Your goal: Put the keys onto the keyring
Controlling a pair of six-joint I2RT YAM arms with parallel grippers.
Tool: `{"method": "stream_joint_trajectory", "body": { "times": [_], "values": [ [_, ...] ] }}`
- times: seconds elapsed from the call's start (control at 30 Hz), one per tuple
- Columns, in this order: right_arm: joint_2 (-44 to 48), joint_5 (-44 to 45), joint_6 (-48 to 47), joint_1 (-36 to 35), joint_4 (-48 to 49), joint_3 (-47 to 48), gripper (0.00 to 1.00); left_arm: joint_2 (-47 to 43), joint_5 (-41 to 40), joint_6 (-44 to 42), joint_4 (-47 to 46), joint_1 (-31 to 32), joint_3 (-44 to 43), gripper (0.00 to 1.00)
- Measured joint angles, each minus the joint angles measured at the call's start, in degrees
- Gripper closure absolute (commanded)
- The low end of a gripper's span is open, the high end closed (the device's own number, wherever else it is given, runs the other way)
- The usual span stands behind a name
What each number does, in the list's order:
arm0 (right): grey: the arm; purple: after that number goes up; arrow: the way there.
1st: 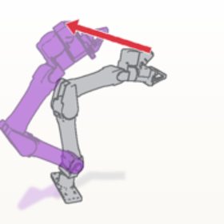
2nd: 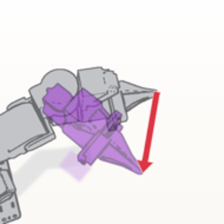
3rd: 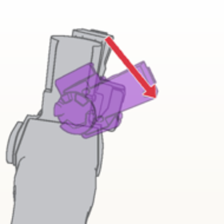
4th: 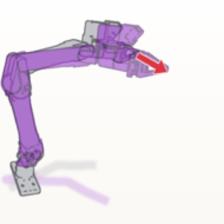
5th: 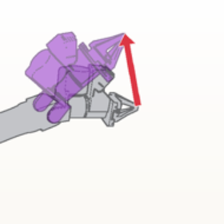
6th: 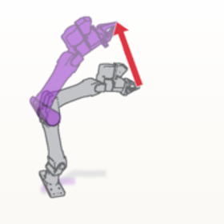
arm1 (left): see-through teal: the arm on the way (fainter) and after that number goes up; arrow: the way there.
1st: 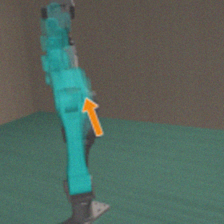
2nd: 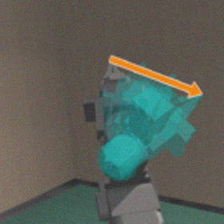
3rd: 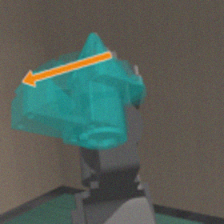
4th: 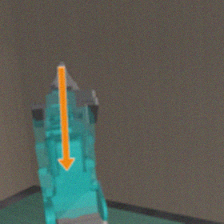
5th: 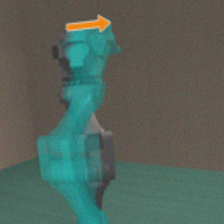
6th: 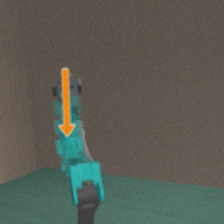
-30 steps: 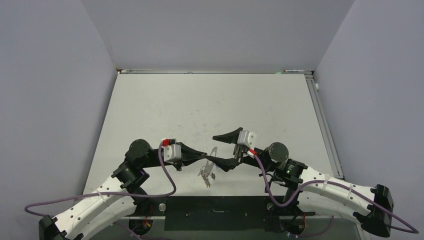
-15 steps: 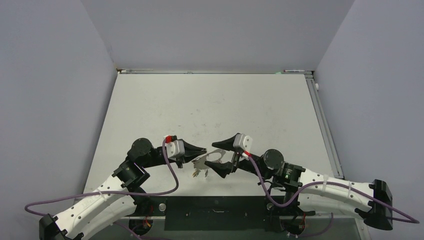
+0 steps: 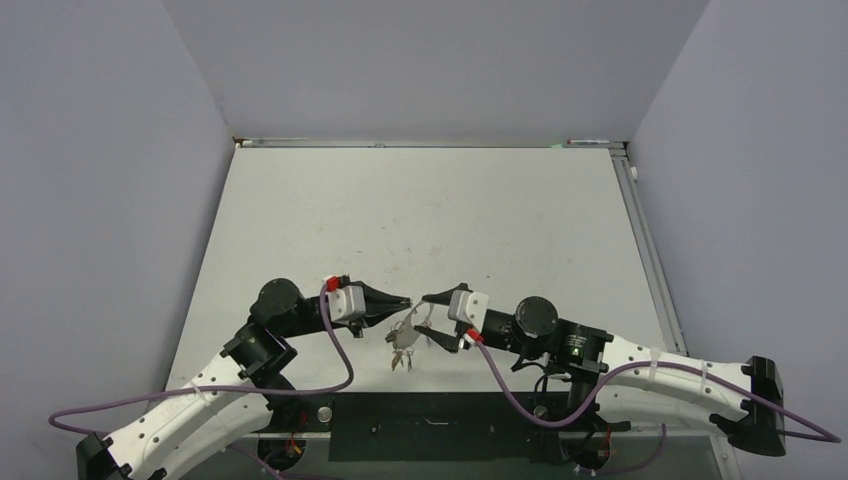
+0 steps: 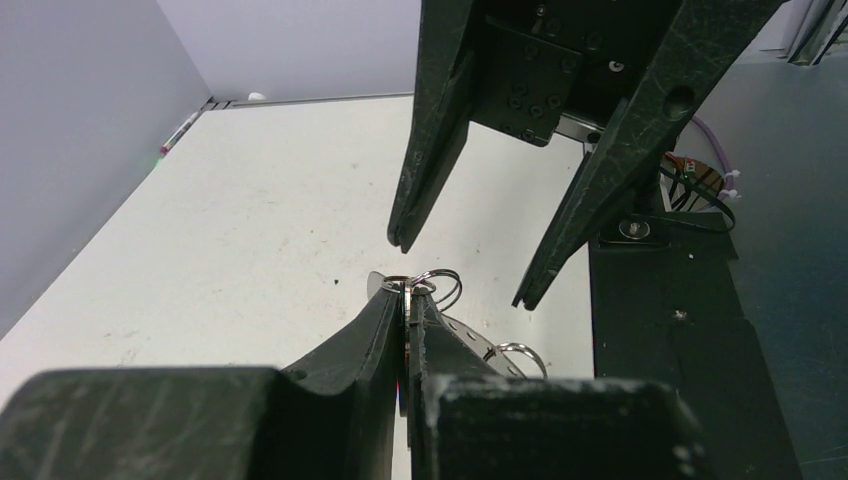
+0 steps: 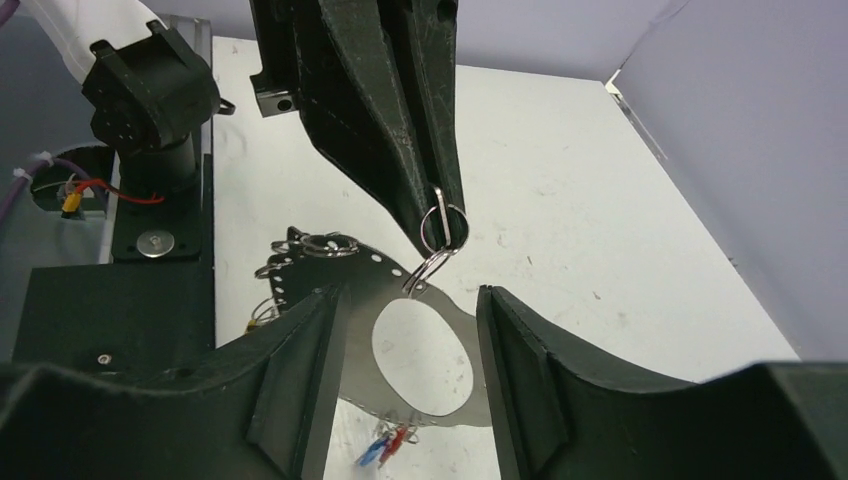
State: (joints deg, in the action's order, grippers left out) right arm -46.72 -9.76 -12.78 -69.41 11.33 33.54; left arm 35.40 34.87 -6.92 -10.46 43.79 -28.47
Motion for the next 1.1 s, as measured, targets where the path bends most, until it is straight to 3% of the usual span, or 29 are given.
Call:
{"method": "stream_joint_trajectory", "body": {
  "times": [0.13, 0.27, 0.4, 0.8, 0.97, 1.1],
  "values": [
    [-2.6, -0.1, -3.7, 0.0, -3.7, 3.8, 0.35, -0.3, 1.3, -0.4, 0.0, 0.0, 0.0, 1.0],
    [-5.7, -1.3, -8.7, 0.6, -9.3, 9.6, 0.3, -0.4, 3.4, -1.0, 0.2, 0.0, 0.0, 1.0],
    [-13.9, -8.0, -14.0, 4.1, -20.7, 21.0, 0.29, -1.1, 4.9, -1.3, 1.0, 0.0, 0.0, 1.0],
    [-19.9, -21.9, -18.8, 9.3, -35.5, 29.7, 0.3, -1.8, 8.3, -0.9, 2.5, 0.0, 0.0, 1.0],
    [-18.6, -23.8, -19.0, 11.1, -36.2, 30.2, 0.3, -2.4, 9.0, -0.9, 2.3, 0.0, 0.0, 1.0],
    [-13.2, -24.1, -16.1, 13.5, -31.5, 27.7, 0.29, -3.0, 9.4, -0.9, 1.7, 0.0, 0.0, 1.0]
  ]
}}
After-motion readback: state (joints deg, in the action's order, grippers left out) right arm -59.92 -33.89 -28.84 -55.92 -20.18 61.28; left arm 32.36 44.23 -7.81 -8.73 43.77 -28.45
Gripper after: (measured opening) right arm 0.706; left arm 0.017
